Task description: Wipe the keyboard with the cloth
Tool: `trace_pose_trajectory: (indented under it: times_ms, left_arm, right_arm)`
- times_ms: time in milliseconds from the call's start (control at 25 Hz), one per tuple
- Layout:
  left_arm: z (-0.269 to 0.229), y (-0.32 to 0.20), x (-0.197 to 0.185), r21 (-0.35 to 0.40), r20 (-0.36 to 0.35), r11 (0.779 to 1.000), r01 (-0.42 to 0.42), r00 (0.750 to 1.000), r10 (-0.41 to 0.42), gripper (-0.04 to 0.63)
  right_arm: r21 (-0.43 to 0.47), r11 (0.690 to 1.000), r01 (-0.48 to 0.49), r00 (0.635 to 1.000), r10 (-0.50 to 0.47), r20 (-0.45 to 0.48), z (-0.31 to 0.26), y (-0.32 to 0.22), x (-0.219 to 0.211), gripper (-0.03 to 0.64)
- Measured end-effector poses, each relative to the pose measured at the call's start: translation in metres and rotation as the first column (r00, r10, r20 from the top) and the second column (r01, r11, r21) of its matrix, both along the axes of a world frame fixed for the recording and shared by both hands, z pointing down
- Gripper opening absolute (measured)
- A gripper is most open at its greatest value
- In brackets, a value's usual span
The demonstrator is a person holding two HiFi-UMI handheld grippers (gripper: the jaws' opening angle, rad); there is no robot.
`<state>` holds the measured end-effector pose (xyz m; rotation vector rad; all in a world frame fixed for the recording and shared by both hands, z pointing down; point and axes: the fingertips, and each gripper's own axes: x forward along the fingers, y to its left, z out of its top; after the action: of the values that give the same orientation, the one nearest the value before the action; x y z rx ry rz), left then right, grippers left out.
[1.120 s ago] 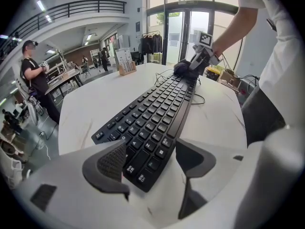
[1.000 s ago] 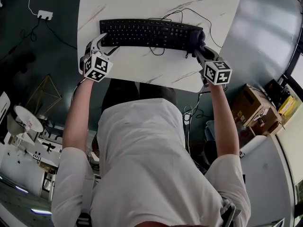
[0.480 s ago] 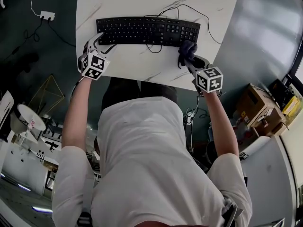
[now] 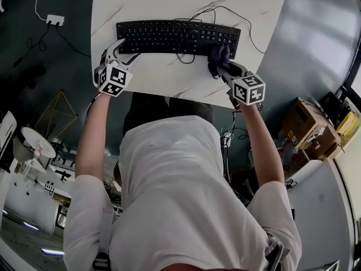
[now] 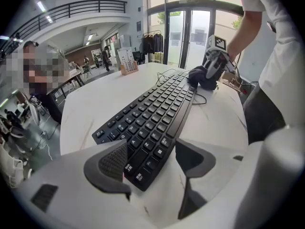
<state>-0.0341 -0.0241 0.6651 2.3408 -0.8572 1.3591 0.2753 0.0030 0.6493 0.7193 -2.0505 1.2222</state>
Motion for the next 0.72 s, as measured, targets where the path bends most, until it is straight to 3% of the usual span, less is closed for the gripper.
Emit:
trace_pose_trajectory:
  times_ms: [320,720]
  left_arm:
    - [-0.001,-0.001,0.002,0.015,-0.029,1.0,-0.026,0.999,0.027,0.32]
    - [-0.004,0.002,0.002,0.016,-0.066,0.998,-0.064,0.996,0.065,0.321]
  right_arm:
    - [-0.03,0.997,-0.067,0.997,0.067,0.022,-0.007,-0.037,0.001,0.103]
    - [0.003,0.99,-0.144,0.99,0.144,-0.005,-0.012,-0.101,0.002,0.102]
